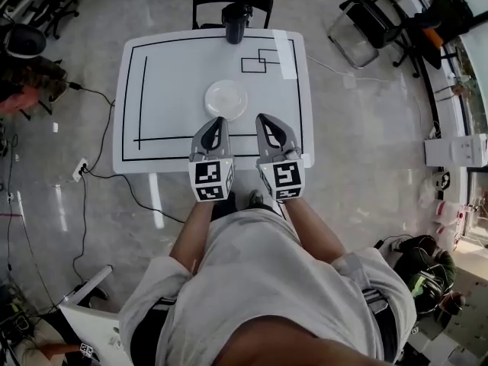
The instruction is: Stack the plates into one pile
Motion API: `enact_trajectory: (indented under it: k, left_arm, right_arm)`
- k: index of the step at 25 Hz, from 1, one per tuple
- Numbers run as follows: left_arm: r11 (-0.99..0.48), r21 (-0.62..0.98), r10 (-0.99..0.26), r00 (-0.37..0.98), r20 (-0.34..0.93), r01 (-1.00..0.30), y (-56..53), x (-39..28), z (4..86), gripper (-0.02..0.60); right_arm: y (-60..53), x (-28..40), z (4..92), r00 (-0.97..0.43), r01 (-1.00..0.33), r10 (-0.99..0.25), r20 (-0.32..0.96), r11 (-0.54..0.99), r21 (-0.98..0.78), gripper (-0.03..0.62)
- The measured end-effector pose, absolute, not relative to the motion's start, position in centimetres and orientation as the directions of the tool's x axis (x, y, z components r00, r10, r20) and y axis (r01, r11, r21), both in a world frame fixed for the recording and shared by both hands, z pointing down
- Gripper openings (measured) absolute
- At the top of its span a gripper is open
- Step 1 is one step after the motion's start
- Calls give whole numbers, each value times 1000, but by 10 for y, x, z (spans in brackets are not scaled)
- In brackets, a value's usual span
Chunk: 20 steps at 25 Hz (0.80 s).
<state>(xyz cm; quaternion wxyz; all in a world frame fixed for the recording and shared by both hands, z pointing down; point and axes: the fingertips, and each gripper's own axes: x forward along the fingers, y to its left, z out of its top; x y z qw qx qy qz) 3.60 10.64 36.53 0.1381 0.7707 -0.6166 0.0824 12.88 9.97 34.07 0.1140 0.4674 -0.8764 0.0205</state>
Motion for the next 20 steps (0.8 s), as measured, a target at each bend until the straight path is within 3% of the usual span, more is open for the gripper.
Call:
enact_trajectory:
  k: [11, 20]
  left_arm:
    - [-185, 93, -945, 203, 256, -978, 172, 106, 341, 0]
    - [-195, 96, -951, 212, 224, -976, 172, 136, 334, 0]
  right_arm:
    - [168, 194, 307, -586, -807, -805, 95, 590, 21, 0]
    - [168, 227, 307, -575, -810, -811, 109, 583, 59, 0]
